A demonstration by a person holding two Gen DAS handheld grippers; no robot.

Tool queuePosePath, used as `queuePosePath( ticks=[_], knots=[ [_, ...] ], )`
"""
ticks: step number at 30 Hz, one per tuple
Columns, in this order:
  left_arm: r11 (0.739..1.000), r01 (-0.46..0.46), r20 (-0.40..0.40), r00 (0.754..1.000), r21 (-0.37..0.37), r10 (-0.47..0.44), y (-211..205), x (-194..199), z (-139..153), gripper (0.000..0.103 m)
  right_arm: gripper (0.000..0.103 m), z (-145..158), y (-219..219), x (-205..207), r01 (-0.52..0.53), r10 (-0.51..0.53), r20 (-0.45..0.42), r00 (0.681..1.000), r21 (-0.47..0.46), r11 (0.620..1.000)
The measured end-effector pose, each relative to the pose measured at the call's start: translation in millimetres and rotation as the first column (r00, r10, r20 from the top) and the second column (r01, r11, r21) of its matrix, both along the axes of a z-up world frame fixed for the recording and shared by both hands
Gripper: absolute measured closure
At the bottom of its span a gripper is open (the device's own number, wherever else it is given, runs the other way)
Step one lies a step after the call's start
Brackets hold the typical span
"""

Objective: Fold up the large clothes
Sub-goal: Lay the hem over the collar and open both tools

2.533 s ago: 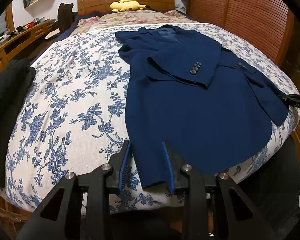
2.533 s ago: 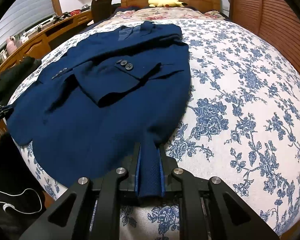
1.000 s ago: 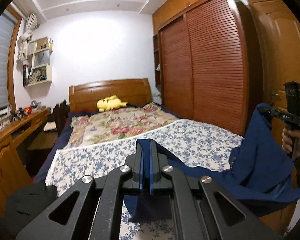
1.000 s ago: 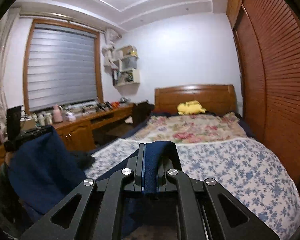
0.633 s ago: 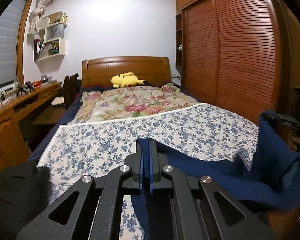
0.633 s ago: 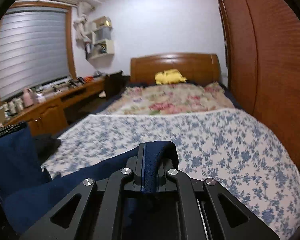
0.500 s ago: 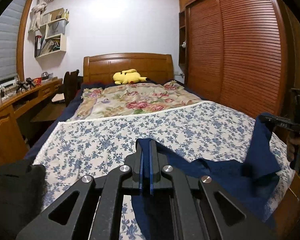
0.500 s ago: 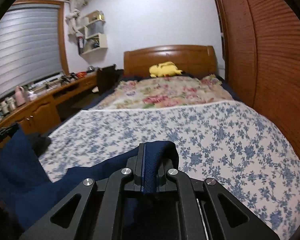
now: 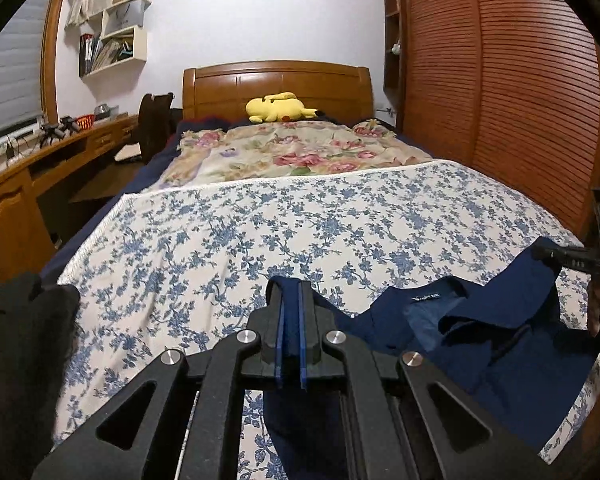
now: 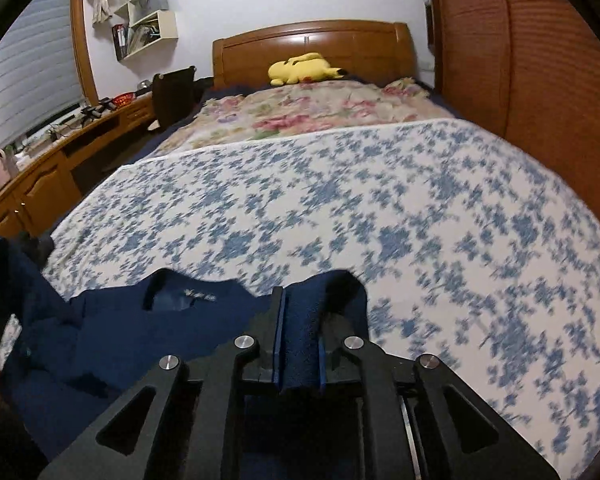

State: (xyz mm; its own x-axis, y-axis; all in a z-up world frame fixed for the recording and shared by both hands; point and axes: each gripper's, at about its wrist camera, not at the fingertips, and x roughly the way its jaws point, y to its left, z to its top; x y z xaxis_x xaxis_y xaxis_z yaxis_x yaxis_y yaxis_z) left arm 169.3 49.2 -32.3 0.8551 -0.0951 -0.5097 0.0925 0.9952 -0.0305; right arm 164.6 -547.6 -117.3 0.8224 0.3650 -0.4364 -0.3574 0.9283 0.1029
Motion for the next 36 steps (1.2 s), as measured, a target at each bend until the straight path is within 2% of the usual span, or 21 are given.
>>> queuePosePath(
  ticks=[3,7,10,12,20,22,29,36],
  knots=[
    [1.0,-0.008,-0.012,1.0,-0.006,0.008,3.0,3.4,-2.5,0.098,0.08,5.8,2.3,-7.4,0.016,-0.016,0.003,1.0,-0.023,1.0],
    [1.0,-0.019,0.0,1.0,0.006,0.019,5.1,3.1,-2.5,0.097,0.059,14.2,-0.2,-18.0,0.026,-0.026,-0.003,1.0,-0.041,0.999],
    [1.0,-0.029,-0.009,1.0,0.006,0.029,7.8,5.8,-6.7,0.097,0.049,22.7,-1.6,-29.2,0.042,-0.042,0.011,0.999,-0.077,0.996],
    [0.999,-0.035,-0.024,0.999,0.0,0.035,9.7,6.9,-11.2,0.096,0.046,24.8,-2.5,-38.6,0.043,-0.042,0.012,0.999,-0.093,0.995],
    [0.999,-0.044,-0.004,0.999,0.008,0.044,8.3,0.3,-11.2,0.076,0.043,4.0,12.1,-30.0,0.014,-0.017,-0.018,1.0,-0.161,0.987],
    [0.999,-0.04,0.004,0.999,0.005,0.04,8.1,-1.6,-9.4,0.075,0.043,-3.4,22.0,-14.9,-0.005,0.001,-0.029,1.0,-0.163,0.987],
    [0.999,-0.029,-0.001,1.0,0.028,0.029,13.3,-9.7,-12.5,0.073,0.043,-6.6,68.7,-8.3,-0.128,0.123,-0.037,0.992,-0.18,0.975],
    [0.998,-0.054,-0.01,0.998,0.034,0.055,40.4,-24.4,-16.5,0.072,0.043,-7.2,149.8,-4.8,-0.276,0.267,-0.07,0.961,-0.224,0.935]
  ],
)
